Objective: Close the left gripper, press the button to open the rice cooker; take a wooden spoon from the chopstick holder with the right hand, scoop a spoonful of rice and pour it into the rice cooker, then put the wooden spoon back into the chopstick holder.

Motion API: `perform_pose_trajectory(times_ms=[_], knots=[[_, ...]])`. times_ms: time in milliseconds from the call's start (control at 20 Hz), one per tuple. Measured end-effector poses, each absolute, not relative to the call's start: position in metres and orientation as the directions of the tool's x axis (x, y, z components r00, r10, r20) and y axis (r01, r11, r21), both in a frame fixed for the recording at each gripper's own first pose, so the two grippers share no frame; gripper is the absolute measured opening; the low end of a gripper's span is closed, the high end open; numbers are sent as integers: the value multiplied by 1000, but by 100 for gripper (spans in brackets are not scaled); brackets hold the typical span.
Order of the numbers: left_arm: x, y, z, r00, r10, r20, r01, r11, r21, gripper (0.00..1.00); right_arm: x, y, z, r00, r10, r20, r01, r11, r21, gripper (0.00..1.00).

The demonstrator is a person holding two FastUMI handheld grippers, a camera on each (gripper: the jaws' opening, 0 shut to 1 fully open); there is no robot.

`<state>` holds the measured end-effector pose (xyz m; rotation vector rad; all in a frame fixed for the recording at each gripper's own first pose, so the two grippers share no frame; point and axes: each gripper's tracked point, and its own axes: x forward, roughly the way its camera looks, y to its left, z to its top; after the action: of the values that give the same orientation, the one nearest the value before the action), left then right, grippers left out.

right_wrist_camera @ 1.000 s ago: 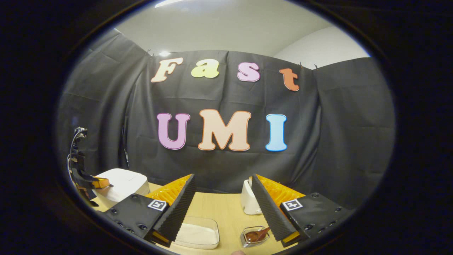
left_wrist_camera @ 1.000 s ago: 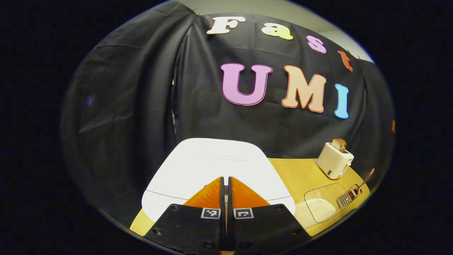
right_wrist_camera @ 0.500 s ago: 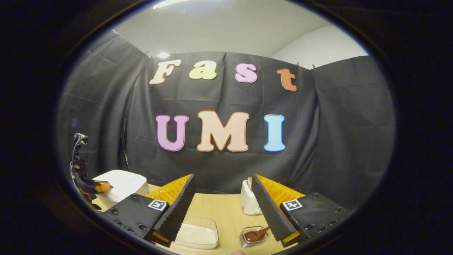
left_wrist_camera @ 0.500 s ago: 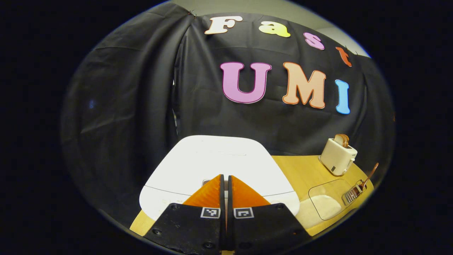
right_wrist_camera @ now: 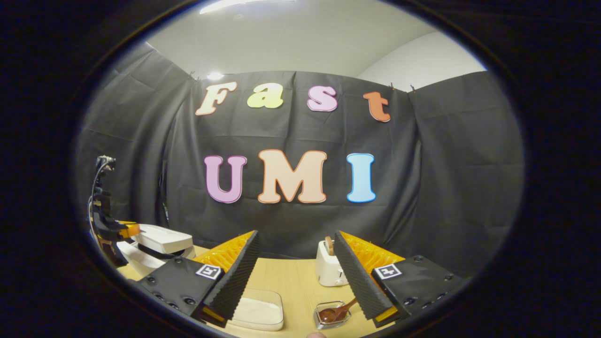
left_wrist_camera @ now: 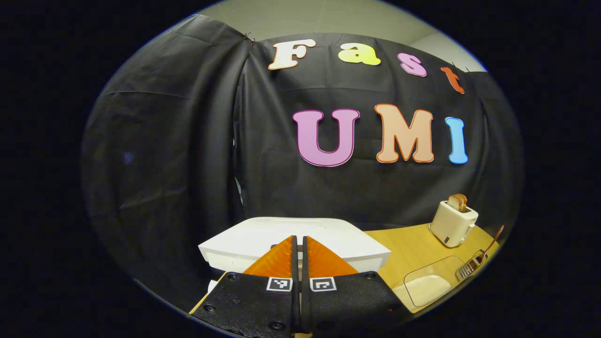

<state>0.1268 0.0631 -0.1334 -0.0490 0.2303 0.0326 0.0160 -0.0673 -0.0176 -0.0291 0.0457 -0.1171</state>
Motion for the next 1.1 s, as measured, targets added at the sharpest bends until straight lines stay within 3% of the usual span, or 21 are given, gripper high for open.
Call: perform_pose_trajectory(times_ms=[50,150,200,250,300,450,600,1100], knots=[[127,61,-127,977,28,-212,-37,998,-40,0,16,-70,-18,992,-118,-42,117,993,-28,100],[127,55,-114,984,23,-176,-26,999,-18,14,16,-77,-18,992,-122,-41,121,992,-25,100],[125,53,-110,985,21,-170,-24,1000,-12,29,16,-79,-19,992,-121,-42,120,992,-24,100],[126,51,-107,986,18,-165,-20,1000,-11,36,16,-82,-20,992,-122,-43,121,992,-22,100],[124,49,-103,987,17,-160,-19,1000,-10,49,18,-85,-20,992,-122,-45,121,992,-21,100],[122,43,-86,993,13,-114,-13,1000,4,65,20,-93,-24,992,-118,-53,117,993,-24,100],[114,35,-64,998,7,-64,-5,1000,25,98,23,-104,-31,991,-116,-69,115,993,-26,100],[78,-8,-36,998,-48,-33,49,999,15,98,52,-168,-64,978,-156,-137,159,987,8,100]])
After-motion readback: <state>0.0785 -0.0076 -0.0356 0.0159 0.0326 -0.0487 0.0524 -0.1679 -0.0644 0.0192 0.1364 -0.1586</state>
